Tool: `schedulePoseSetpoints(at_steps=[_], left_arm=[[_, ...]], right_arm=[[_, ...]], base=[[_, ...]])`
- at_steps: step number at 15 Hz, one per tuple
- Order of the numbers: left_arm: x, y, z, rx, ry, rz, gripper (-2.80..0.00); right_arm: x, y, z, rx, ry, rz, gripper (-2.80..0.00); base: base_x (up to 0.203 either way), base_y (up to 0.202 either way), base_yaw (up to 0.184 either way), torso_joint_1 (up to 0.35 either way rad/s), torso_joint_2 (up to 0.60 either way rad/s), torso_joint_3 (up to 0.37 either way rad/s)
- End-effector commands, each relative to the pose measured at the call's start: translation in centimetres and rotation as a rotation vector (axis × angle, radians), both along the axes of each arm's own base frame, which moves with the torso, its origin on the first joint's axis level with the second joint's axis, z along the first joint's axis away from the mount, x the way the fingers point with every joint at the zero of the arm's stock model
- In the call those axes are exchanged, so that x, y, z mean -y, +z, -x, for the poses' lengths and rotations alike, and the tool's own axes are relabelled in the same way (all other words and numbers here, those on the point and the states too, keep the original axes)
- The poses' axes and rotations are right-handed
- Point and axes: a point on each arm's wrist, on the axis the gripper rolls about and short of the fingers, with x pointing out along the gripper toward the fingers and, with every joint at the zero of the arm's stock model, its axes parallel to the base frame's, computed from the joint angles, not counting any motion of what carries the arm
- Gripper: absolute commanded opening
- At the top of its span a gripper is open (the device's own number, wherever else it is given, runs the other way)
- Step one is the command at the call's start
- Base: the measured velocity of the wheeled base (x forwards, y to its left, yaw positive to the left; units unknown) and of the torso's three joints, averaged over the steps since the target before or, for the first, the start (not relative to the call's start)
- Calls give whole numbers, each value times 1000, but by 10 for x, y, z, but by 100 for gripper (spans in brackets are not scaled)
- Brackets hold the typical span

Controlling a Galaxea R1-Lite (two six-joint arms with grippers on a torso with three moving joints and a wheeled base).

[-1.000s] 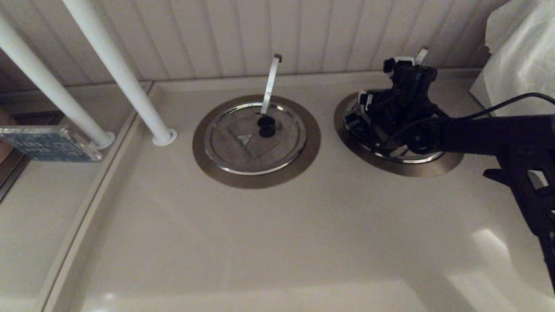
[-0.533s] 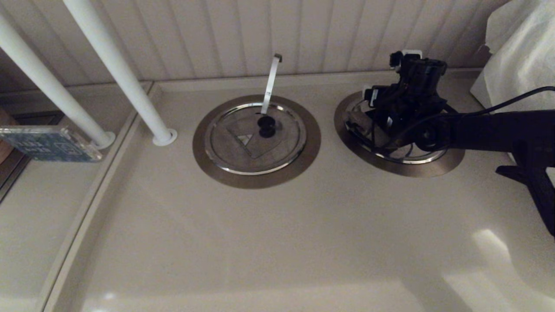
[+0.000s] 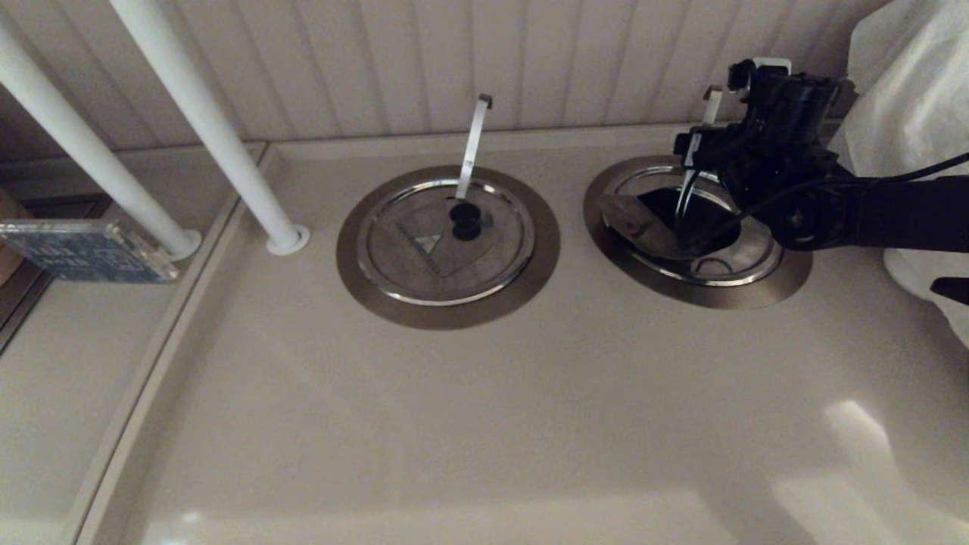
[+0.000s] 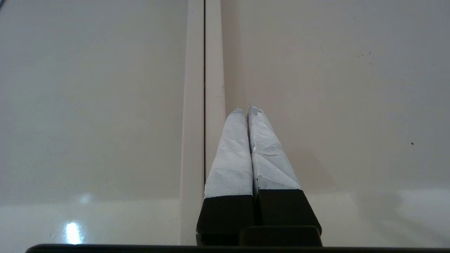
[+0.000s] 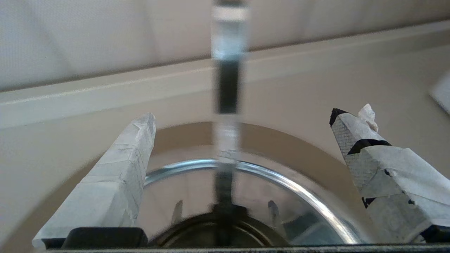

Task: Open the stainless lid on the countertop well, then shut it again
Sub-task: Stir with a spoon, then close the lid

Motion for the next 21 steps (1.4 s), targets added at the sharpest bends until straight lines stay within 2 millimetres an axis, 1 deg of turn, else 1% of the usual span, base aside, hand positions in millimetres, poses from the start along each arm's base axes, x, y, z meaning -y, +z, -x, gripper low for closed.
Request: schedulePoseSetpoints(at_steps=[1, 4, 5, 7, 8, 9, 10, 11, 12, 13, 14, 16, 18, 19, 21], left_arm=[[0, 0, 0, 2, 0, 0, -280], [0, 0, 0, 0, 0, 0, -280], [0, 0, 0, -1, 0, 0, -280], [0, 0, 0, -1, 0, 0, -280], [0, 0, 0, 2, 0, 1, -280], [0, 0, 0, 1, 0, 0, -280], [0, 0, 0, 2, 0, 1, -280], [0, 0, 0, 1, 0, 1, -280], [0, 0, 0, 1, 0, 1, -280], [0, 0, 0, 1, 0, 0, -280], [0, 0, 0, 1, 0, 0, -280], [0, 0, 0, 2, 0, 1, -280], [0, 0, 0, 0, 0, 0, -280], [0, 0, 0, 2, 0, 0, -280], [0, 0, 0, 0, 0, 0, -280]], right_arm=[[5, 11, 17, 1, -6, 3, 0], [9, 35, 54, 17, 14, 8, 0], [9, 42, 71, 6, 44, 13, 0], [1, 47, 109, -25, 179, 30, 0], [-7, 47, 126, -43, 247, 41, 0], [-20, 43, 142, -70, 318, 57, 0], [-35, 32, 154, -117, 392, 90, 0], [-51, 16, 162, -170, 458, 154, 0], [-62, 3, 160, -210, 487, 221, 0], [-75, -11, 152, -235, 482, 259, 0], [-86, -20, 147, -223, 461, 281, 0], [-95, -38, 144, -219, 430, 439, 0], [-105, -47, 138, -140, 381, 498, 0], [-106, -53, 139, -150, 372, 538, 0], [-108, -58, 137, -164, 370, 550, 0]], base=[[0, 0, 0, 0, 0, 0], [0, 0, 0, 0, 0, 0], [0, 0, 0, 0, 0, 0], [0, 0, 0, 0, 0, 0], [0, 0, 0, 0, 0, 0], [0, 0, 0, 0, 0, 0], [0, 0, 0, 0, 0, 0], [0, 0, 0, 0, 0, 0], [0, 0, 0, 0, 0, 0], [0, 0, 0, 0, 0, 0], [0, 0, 0, 0, 0, 0], [0, 0, 0, 0, 0, 0], [0, 0, 0, 0, 0, 0], [0, 0, 0, 0, 0, 0], [0, 0, 0, 0, 0, 0]])
